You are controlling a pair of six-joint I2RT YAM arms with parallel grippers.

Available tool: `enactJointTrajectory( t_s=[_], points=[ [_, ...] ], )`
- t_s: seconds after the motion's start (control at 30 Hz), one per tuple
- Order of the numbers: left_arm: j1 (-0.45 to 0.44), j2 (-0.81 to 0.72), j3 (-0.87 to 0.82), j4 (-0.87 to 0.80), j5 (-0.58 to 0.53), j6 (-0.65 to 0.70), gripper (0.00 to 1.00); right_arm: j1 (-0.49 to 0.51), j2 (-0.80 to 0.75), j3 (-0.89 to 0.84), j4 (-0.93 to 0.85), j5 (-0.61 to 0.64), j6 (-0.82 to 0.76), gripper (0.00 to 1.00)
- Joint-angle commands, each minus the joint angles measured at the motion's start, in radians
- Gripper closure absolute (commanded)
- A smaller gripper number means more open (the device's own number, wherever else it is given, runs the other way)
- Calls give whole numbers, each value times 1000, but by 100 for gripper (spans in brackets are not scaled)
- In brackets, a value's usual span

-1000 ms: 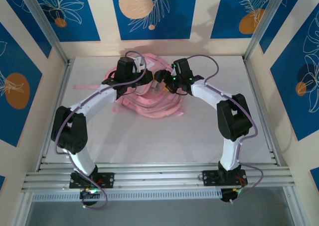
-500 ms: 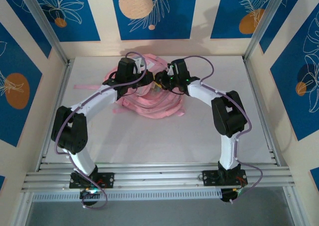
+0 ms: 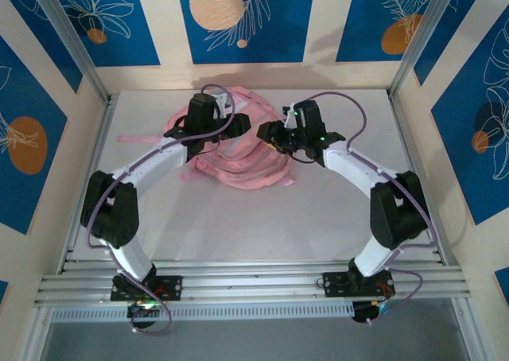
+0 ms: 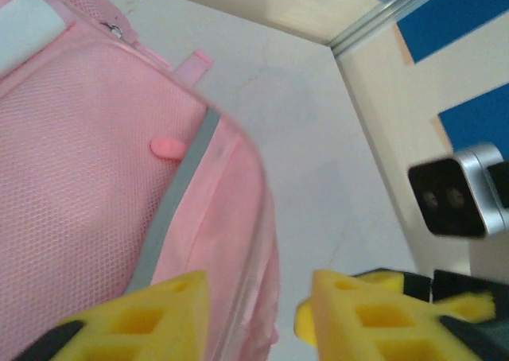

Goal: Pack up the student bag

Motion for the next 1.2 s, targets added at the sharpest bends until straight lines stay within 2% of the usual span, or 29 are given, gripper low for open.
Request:
enactJointTrajectory(
  t_s=[0.0,0.27,0.6,0.77,0.93,1.03,1.17],
  points=[
    [15,-84,-44,20,-6,17,53,17,-39,-54,-136,62,-79,46],
    [103,-140,-172,-35,-75,99,50,60,-15,-128,-135,118,-61,37],
    [170,-71,-199,-24,-127,225,54,95,80,-105,-121,123,-51,39],
    [180,-13,-187,-35,-188,272,54,101,105,-98,-119,132,-51,41],
    [188,54,-171,-24,-93,272,61,103,107,-93,-123,147,-57,41],
    [189,83,-164,-29,-45,255,62,101,114,-80,-135,164,-69,41],
    [193,79,-183,-63,-118,264,54,101,116,-66,-138,172,-77,41]
  ],
)
